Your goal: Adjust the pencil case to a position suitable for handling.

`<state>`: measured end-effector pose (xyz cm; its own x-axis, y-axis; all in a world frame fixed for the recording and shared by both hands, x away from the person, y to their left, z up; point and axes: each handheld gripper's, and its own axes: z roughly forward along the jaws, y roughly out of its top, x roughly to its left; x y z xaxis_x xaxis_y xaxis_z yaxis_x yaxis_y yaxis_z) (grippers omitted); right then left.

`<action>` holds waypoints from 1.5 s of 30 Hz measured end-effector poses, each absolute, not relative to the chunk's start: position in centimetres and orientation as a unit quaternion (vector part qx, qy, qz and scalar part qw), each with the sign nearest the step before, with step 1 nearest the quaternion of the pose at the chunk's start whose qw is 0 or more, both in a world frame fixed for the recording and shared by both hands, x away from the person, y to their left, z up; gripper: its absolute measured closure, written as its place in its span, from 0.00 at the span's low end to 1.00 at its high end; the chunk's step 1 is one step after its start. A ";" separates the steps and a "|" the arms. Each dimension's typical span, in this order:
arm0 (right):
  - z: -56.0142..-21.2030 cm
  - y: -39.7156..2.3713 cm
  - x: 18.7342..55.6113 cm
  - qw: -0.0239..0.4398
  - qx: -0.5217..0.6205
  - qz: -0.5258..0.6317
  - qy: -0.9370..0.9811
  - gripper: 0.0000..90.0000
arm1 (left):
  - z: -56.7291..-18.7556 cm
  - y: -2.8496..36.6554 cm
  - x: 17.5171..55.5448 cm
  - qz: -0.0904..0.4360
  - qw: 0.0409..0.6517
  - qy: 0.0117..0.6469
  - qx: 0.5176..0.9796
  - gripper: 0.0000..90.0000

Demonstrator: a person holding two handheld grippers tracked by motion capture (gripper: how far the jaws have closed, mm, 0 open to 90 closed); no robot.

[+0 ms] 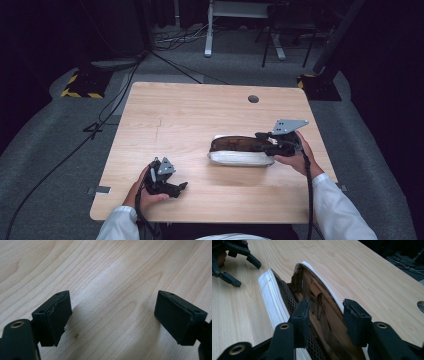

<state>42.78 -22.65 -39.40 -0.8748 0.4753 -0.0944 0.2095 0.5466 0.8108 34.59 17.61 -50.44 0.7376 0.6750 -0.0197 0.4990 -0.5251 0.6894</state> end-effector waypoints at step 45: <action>-42.9 -33.1 37.7 0.232 0.286 0.314 0.875 0.35 | -50.4 17.6 34.6 0.126 0.349 0.340 0.864 0.17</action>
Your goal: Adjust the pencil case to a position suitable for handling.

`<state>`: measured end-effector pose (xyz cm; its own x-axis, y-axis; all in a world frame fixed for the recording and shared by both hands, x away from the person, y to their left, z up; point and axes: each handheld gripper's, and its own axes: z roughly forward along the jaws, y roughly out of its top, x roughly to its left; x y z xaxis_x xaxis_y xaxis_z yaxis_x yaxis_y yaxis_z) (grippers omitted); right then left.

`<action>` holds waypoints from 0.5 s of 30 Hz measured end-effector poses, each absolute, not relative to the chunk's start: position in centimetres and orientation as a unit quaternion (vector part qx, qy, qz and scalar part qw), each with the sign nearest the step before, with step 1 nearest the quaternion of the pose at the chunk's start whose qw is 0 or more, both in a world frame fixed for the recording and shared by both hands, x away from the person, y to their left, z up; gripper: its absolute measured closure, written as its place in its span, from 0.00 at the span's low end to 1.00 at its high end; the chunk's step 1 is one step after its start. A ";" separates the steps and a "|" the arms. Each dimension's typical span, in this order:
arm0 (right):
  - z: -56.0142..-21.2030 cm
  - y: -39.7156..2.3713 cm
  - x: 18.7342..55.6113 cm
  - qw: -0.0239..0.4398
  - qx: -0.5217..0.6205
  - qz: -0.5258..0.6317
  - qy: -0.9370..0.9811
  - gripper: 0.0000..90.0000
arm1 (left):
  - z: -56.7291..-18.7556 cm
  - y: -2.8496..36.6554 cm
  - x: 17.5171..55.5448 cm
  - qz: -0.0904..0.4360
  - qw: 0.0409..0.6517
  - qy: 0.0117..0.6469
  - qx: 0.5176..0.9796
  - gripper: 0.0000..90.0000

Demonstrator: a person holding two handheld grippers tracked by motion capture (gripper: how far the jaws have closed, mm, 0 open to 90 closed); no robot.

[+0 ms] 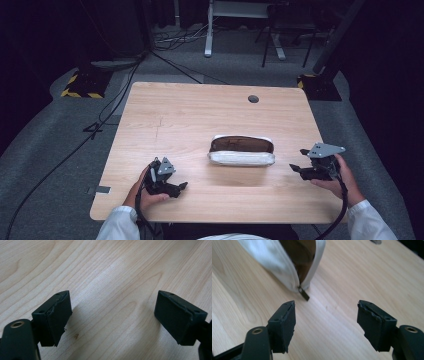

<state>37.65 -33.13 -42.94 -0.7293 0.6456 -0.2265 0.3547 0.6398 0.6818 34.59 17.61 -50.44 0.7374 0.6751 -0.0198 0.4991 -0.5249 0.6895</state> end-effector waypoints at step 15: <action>-47.7 -37.7 35.5 0.219 0.349 0.305 0.858 0.34 | -50.4 17.6 34.6 0.127 0.349 0.340 0.864 0.17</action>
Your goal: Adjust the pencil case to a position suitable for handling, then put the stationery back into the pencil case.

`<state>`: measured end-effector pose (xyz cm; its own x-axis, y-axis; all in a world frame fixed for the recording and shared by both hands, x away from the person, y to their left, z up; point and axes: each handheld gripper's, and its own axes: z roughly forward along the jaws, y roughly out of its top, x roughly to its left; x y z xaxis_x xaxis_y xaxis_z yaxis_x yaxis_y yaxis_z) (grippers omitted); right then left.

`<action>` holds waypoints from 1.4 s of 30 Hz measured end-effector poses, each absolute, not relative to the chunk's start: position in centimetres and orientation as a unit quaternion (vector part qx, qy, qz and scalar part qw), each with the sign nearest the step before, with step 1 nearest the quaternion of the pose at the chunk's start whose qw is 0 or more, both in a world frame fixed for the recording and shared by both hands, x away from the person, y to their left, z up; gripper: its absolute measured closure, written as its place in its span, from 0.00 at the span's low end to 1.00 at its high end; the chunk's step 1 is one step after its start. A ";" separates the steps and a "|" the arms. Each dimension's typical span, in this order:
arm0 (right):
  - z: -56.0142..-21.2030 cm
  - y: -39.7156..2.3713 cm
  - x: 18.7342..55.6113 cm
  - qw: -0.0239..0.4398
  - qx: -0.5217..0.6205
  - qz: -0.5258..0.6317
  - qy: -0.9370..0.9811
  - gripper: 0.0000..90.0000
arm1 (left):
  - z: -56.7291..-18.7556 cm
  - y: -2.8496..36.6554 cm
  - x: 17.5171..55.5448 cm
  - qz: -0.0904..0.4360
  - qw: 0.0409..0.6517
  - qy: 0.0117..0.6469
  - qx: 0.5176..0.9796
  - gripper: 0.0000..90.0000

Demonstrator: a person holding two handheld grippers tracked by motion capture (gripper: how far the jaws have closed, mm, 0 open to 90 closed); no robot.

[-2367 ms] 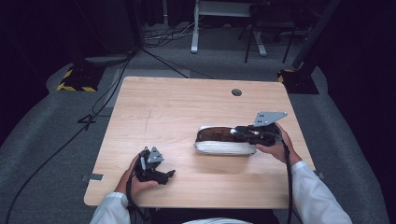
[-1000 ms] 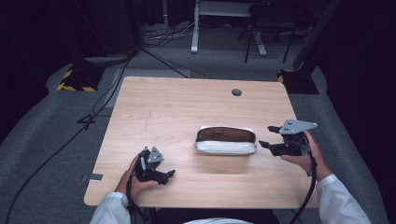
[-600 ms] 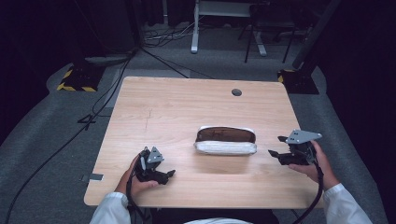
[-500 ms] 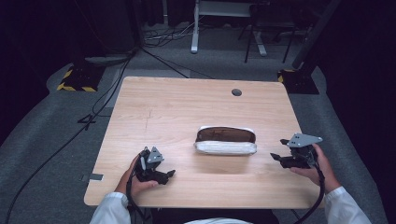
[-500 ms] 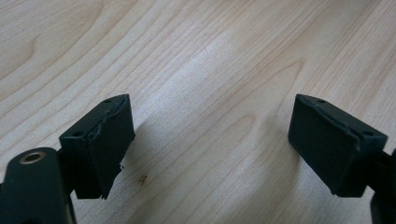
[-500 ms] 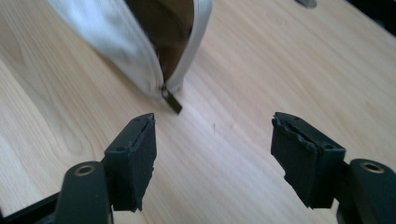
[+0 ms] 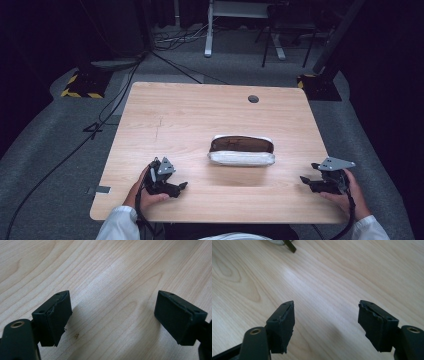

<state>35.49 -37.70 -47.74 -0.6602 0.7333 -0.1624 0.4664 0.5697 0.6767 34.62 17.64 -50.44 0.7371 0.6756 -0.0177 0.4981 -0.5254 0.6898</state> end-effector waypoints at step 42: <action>-50.5 -42.7 32.0 0.205 0.441 0.362 0.795 0.28 | -50.5 17.6 34.6 0.126 0.350 0.345 0.862 0.17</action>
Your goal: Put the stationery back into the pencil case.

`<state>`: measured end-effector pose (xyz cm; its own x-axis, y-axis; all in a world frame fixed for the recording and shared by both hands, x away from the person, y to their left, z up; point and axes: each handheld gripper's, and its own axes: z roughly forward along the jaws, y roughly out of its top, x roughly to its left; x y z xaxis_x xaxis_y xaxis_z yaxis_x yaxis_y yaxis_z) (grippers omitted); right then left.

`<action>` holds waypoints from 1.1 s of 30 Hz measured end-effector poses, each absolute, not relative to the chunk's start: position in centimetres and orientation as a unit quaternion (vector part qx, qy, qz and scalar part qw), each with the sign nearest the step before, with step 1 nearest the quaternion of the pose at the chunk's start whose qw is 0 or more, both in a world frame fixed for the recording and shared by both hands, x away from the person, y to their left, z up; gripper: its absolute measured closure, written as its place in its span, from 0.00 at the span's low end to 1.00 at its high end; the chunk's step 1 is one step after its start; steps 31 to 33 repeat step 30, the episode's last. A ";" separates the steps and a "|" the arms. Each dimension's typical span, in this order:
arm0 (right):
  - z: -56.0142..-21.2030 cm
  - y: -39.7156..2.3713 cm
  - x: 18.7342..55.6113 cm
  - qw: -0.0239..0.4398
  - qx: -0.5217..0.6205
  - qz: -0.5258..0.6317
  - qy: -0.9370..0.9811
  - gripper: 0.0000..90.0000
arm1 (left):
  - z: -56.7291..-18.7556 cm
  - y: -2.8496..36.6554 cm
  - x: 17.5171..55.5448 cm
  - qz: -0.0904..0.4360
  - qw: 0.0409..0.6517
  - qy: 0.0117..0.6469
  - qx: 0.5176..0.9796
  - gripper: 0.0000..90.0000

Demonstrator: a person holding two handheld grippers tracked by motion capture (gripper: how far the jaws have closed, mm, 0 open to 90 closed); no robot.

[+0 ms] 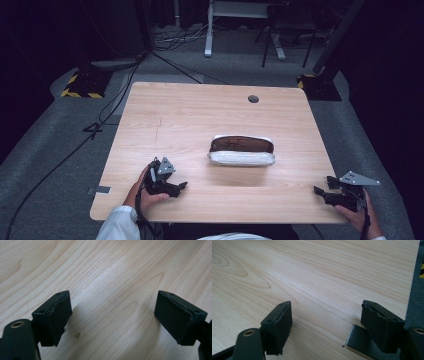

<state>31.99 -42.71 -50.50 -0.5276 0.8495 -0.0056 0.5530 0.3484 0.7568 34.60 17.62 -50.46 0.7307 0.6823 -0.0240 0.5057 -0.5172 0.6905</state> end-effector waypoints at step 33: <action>-50.5 -42.6 32.0 0.207 0.449 0.358 0.792 0.28 | -50.4 17.7 34.7 0.129 0.348 0.349 0.861 0.17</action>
